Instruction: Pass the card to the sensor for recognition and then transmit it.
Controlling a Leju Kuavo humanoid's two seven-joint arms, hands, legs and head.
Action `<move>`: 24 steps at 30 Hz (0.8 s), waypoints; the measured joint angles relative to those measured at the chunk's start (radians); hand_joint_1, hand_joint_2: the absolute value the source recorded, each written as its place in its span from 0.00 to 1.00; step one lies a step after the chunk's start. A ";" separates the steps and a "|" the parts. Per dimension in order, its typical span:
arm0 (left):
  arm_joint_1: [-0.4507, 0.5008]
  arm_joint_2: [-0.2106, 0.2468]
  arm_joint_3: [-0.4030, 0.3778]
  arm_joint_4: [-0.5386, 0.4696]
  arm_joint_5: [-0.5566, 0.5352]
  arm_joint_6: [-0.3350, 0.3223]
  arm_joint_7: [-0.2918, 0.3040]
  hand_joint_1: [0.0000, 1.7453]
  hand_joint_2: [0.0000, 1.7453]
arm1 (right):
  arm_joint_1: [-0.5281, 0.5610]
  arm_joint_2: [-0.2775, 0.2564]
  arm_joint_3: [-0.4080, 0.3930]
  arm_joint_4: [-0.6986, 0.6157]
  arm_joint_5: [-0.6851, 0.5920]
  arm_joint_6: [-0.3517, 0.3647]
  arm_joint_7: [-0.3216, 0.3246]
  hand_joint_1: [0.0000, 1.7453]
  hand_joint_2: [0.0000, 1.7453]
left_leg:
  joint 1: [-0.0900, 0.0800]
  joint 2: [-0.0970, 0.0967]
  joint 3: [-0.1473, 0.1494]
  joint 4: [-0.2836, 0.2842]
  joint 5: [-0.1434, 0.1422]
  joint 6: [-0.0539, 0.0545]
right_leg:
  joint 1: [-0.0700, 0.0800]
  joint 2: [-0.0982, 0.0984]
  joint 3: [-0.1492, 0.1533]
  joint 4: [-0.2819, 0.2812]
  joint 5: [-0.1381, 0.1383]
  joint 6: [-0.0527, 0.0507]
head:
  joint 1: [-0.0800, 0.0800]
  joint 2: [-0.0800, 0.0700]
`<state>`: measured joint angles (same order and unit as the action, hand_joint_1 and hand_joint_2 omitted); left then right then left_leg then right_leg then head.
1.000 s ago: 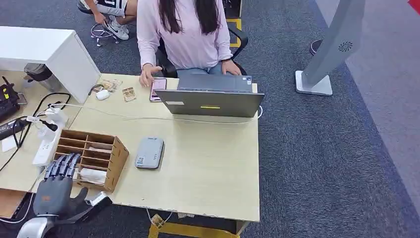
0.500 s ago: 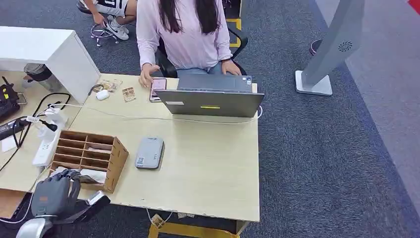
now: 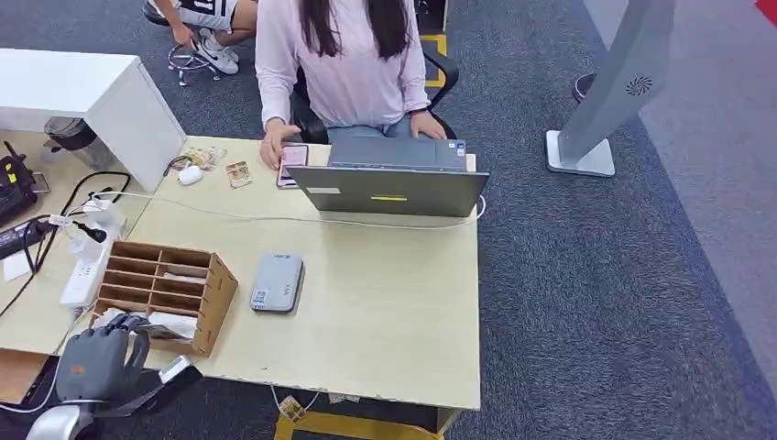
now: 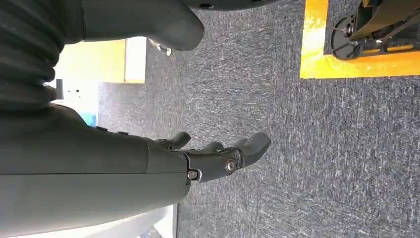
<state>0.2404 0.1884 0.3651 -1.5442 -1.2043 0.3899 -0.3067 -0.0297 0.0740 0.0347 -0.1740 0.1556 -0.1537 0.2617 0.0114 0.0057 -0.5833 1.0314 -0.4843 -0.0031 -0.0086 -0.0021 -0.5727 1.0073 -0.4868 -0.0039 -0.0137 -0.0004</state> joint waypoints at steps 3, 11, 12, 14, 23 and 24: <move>0.005 -0.010 0.000 -0.044 0.006 -0.008 -0.007 1.00 1.00 | 0.000 0.000 0.000 0.000 0.001 0.000 0.002 0.00 1.00 | 0.000 0.000 0.000 0.000 0.000 0.000 | 0.000 0.000 0.000 0.000 0.000 0.000 | 0.000 0.000; 0.020 -0.025 -0.046 -0.191 0.042 -0.012 0.012 1.00 1.00 | 0.000 0.000 -0.002 0.000 0.002 0.001 0.000 0.00 1.00 | 0.000 0.000 0.000 0.000 0.000 0.000 | 0.000 0.000 0.000 0.000 0.000 0.000 | 0.000 0.000; 0.019 -0.024 -0.056 -0.203 0.049 -0.008 0.019 1.00 1.00 | 0.000 0.000 -0.003 0.000 0.002 0.001 0.000 0.00 1.00 | 0.000 0.000 0.000 0.000 0.000 0.000 | 0.000 0.000 0.000 0.000 0.000 0.000 | 0.000 0.000; 0.017 -0.022 -0.062 -0.212 0.054 -0.006 0.022 1.00 1.00 | 0.000 0.000 -0.004 0.000 0.002 0.002 0.000 0.00 1.00 | 0.000 0.000 0.000 0.000 0.000 0.000 | 0.000 0.000 0.000 0.000 0.000 0.000 | 0.000 0.000; -0.003 -0.014 -0.084 -0.227 0.104 -0.007 0.034 1.00 1.00 | -0.001 0.000 -0.005 0.000 0.012 0.005 0.000 0.00 1.00 | 0.000 0.000 0.001 0.000 0.000 0.000 | 0.000 0.000 0.000 0.000 0.000 0.000 | 0.000 0.000; -0.016 -0.009 -0.090 -0.227 0.117 -0.007 0.036 1.00 1.00 | -0.001 0.000 -0.005 0.000 0.017 0.007 0.002 0.00 1.00 | 0.000 0.000 0.001 0.000 0.000 0.000 | 0.000 0.000 -0.001 0.000 0.000 0.000 | 0.000 0.000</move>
<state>0.2243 0.1797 0.2750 -1.7716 -1.0872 0.3826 -0.2708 -0.0308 0.0740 0.0298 -0.1740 0.1724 -0.1469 0.2636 0.0115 0.0056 -0.5823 1.0316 -0.4842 -0.0033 -0.0086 -0.0022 -0.5732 1.0072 -0.4867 -0.0040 -0.0137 -0.0004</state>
